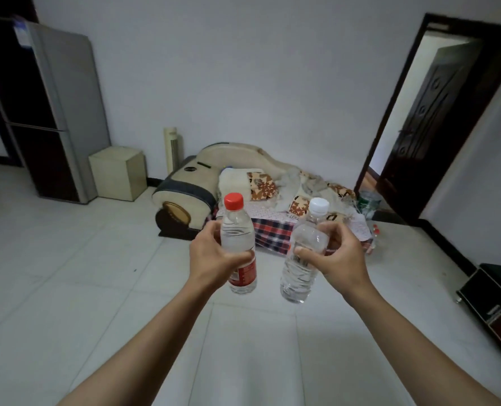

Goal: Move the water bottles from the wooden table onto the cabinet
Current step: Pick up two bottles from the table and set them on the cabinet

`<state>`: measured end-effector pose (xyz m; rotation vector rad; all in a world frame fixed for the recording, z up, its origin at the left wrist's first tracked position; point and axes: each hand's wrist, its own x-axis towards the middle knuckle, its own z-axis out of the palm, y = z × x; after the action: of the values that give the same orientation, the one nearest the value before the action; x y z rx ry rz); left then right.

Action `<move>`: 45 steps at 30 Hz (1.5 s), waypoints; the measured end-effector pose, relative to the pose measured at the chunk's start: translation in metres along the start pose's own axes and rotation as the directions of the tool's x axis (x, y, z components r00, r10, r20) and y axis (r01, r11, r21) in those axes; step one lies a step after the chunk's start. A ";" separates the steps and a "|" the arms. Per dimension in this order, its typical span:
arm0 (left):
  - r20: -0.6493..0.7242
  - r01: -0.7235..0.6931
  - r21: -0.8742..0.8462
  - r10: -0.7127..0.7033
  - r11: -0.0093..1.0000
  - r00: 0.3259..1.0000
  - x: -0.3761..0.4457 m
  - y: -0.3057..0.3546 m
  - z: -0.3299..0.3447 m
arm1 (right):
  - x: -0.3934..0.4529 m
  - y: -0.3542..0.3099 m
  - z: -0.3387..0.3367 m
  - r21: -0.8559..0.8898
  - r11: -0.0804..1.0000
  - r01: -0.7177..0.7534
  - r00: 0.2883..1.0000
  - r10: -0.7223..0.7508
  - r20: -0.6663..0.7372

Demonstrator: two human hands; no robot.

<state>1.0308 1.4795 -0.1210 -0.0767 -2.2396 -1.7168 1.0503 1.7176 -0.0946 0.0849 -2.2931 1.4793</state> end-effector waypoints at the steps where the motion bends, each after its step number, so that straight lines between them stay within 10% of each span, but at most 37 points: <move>1: -0.018 0.010 0.008 -0.010 1.000 1.000 0.007 -0.006 -0.010 | 0.007 -0.003 0.013 0.008 1.000 0.011 1.000 -0.011 0.018; 28: -0.362 0.137 0.195 -0.058 0.971 0.931 0.267 -0.086 -0.025 | 0.318 0.061 0.206 0.222 0.963 0.152 0.913 -0.223 0.341; 45: -0.458 0.123 0.145 -0.044 0.982 0.888 0.475 -0.185 -0.155 | 0.476 0.030 0.421 0.173 0.965 0.195 0.890 -0.248 0.382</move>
<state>0.5706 1.2102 -0.1246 0.4247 -2.0411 -1.3914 0.4787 1.4375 -0.0941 0.7293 -2.3846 1.6028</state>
